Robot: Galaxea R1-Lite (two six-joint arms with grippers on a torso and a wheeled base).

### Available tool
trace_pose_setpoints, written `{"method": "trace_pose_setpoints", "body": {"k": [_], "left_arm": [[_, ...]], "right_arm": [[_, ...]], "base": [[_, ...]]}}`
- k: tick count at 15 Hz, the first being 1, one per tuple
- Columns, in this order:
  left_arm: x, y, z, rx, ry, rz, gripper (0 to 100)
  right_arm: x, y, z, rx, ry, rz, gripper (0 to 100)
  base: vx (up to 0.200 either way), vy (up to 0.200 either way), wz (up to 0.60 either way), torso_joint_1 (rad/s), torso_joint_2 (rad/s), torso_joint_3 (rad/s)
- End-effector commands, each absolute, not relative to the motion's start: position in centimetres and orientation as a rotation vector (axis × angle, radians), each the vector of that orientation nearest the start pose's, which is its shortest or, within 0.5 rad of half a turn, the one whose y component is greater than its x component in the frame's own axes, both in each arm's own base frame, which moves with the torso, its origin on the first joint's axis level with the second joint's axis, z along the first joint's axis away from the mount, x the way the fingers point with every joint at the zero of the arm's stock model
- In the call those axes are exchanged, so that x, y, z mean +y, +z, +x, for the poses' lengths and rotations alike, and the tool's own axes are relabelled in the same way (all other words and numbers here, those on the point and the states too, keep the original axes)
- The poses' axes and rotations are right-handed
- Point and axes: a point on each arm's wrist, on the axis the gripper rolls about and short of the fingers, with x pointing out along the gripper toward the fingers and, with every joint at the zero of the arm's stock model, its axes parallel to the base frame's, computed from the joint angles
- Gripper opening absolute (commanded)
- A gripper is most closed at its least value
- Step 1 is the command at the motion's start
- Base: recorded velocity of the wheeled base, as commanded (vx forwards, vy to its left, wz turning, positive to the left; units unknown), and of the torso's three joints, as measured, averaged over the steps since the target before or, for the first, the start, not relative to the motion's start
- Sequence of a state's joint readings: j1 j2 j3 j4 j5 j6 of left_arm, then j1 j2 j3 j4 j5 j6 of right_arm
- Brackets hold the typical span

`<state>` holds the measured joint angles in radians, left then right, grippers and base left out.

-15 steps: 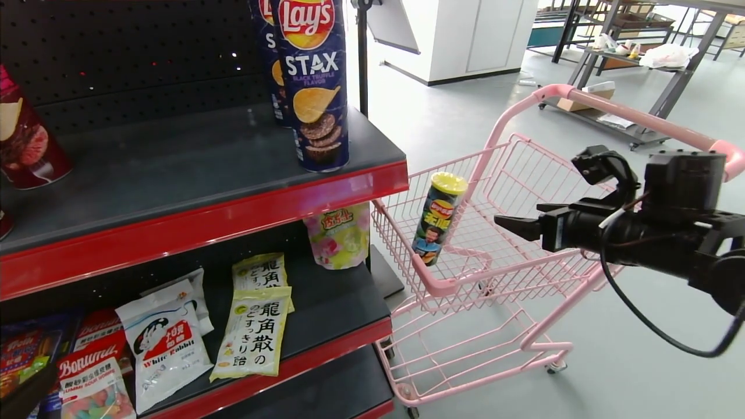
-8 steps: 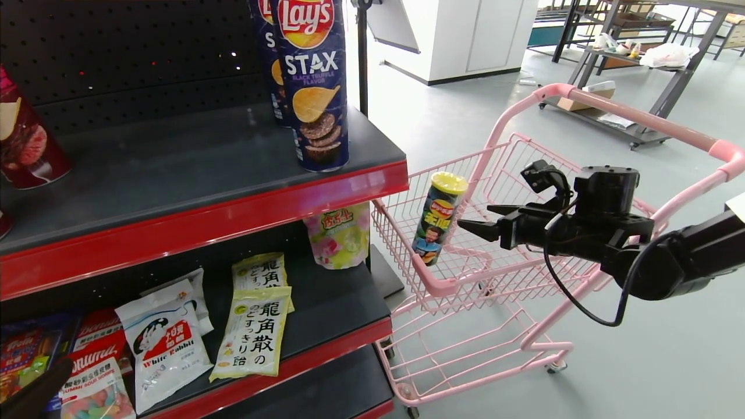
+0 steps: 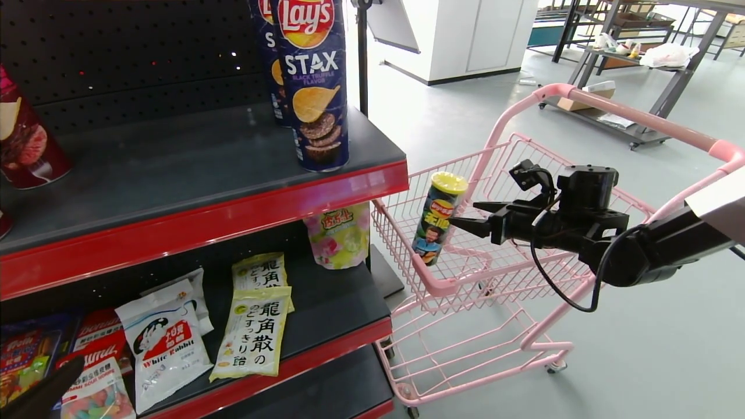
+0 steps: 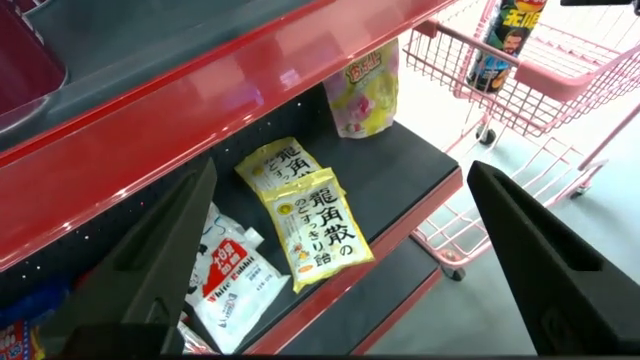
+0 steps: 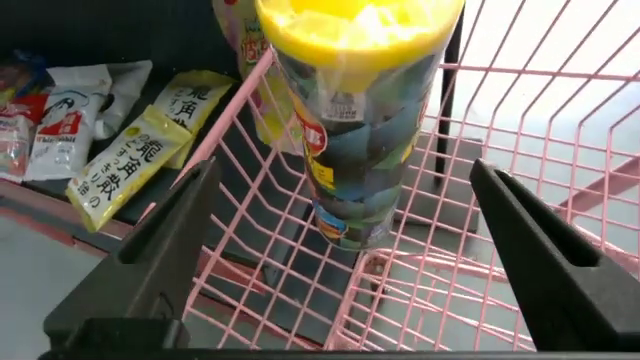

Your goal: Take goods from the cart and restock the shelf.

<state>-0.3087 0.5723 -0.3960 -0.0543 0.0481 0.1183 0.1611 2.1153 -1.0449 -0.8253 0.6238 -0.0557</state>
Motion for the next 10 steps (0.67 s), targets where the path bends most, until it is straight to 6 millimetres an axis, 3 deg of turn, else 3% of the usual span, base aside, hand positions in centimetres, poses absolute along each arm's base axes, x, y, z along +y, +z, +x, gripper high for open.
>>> {"method": "trace_pose_setpoints", "body": {"k": [1, 10], "left_arm": [[-1.0, 19.3, 3.4, 0.110, -0.266, 0.140, 100], [-1.0, 19.2, 3.5, 0.119, -0.264, 0.148, 100]], "right_arm": [[8.1, 11.0, 40.2, 0.223, 0.794, 0.005, 100], [11.2, 9.8, 43.1, 0.185, 0.852, -0.007, 100]], "base": [[0.000, 0.000, 0.00, 0.000, 0.00, 0.000], [0.000, 0.000, 0.00, 0.000, 0.00, 0.000]]}}
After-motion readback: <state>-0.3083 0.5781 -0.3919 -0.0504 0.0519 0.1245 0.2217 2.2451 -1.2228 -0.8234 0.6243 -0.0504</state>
